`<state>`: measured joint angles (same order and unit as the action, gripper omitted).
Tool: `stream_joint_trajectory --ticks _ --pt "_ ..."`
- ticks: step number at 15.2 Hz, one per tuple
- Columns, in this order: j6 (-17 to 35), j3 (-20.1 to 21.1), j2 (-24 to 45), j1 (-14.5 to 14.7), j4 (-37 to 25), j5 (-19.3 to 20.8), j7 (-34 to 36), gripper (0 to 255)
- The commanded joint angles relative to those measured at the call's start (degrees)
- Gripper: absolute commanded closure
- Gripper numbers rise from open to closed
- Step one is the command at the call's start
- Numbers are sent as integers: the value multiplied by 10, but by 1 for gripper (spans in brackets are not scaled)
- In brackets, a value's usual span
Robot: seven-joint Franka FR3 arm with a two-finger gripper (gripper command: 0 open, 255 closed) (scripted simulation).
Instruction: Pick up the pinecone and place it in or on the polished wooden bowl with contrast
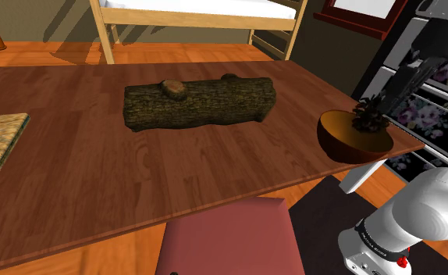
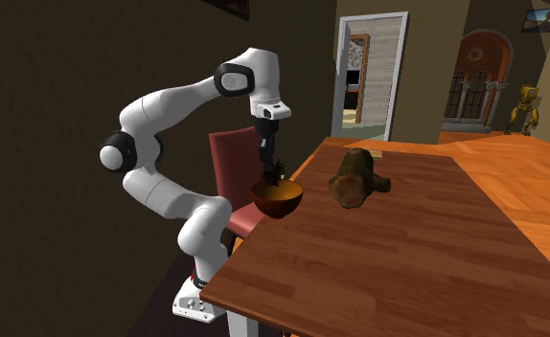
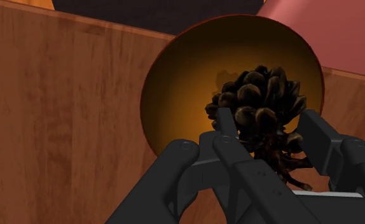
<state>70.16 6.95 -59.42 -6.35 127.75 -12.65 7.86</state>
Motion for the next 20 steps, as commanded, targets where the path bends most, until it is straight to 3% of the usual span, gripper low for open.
stream_joint_trajectory --ticks 1,6,14,15,20 --pt "10 2 -10 0 19 -2 -1 255" --pt "41 6 -38 2 79 -5 -6 255" --pt "41 6 -38 2 79 -5 -6 255" --pt "41 6 -38 2 79 -5 -6 0" --pt "41 6 -38 2 79 -5 -6 0"
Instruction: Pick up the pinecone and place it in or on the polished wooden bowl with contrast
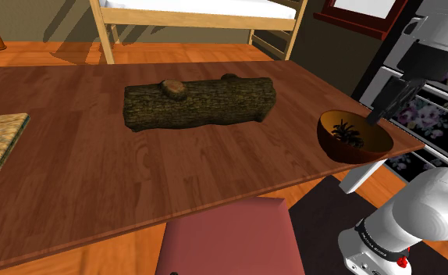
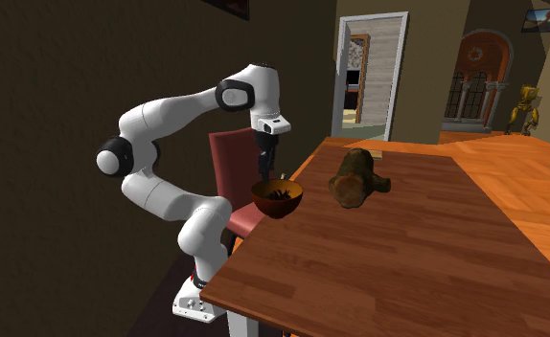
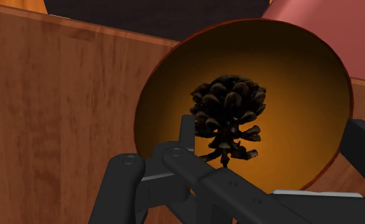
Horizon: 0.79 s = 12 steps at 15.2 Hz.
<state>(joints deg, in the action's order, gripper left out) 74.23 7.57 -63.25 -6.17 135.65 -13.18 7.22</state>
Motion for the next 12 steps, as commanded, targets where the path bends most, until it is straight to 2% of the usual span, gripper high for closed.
stream_joint_trajectory --ticks 1,4,12 --pt "-14 -4 12 -1 -25 3 1 0" --pt "-52 -13 46 -2 -97 10 4 0" --pt "-52 -13 46 -2 -97 10 4 0"
